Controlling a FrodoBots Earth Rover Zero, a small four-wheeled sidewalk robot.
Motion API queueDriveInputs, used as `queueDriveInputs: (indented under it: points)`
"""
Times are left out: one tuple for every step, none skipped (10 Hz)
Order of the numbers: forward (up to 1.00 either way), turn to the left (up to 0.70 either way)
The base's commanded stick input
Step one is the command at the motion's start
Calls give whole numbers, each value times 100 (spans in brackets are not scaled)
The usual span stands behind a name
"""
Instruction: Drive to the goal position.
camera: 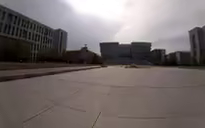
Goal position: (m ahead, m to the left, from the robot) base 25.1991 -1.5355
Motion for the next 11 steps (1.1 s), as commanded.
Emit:
queueDriveInputs:
  points:
    - [100, 0]
    - [100, 0]
    - [100, 0]
    - [100, 0]
    - [100, 0]
    - [100, 0]
    - [100, 0]
    - [100, 27]
    - [100, 27]
    - [100, 27]
    - [100, 27]
